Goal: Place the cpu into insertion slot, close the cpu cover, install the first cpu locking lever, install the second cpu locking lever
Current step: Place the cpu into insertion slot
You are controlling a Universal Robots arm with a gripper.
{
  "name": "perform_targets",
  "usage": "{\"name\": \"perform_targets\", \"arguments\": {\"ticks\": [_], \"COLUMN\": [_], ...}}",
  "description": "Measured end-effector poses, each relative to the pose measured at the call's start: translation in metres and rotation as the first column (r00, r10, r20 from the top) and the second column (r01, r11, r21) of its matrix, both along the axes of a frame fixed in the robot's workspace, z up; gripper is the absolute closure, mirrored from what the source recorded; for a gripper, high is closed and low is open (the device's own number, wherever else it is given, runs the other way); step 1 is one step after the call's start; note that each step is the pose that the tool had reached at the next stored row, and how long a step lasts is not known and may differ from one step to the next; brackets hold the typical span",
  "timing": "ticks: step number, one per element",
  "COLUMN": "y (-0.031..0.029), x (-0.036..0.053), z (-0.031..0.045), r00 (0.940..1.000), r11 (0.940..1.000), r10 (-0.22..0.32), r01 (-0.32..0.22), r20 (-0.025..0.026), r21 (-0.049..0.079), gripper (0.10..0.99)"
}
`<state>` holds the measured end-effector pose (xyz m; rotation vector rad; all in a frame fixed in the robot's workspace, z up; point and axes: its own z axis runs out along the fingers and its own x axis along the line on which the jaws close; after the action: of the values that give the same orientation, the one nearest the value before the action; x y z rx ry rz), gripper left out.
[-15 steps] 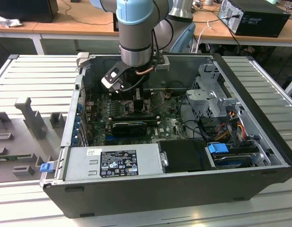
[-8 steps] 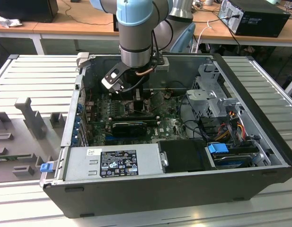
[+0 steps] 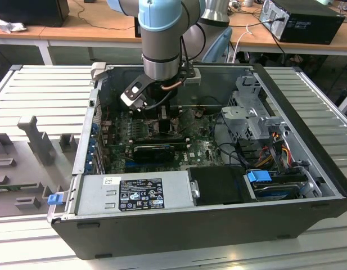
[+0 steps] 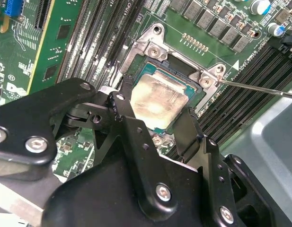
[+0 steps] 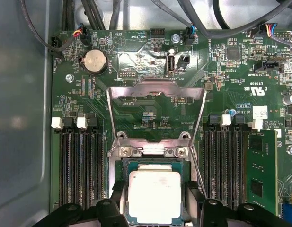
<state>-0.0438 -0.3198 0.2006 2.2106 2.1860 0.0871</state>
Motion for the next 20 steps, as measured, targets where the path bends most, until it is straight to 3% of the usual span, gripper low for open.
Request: {"name": "perform_targets", "arguments": {"ticks": [7,13,15,20], "y": [0.0038,0.0034,0.0028,0.0028], "x": [0.0015,0.0015,0.0015,0.0015], "z": [-0.0011,-0.0007,0.0010,0.0132], "r00": [1.0000,1.0000,1.0000,1.0000], "r11": [1.0000,1.0000,1.0000,1.0000], "r10": [0.000,0.000,0.000,0.000], "r01": [0.000,0.000,0.000,0.000], "r20": [0.0000,-0.0001,-0.0001,-0.0001], "r21": [0.004,0.004,0.003,0.003], "gripper": [0.478,0.478,0.478,0.478]}}
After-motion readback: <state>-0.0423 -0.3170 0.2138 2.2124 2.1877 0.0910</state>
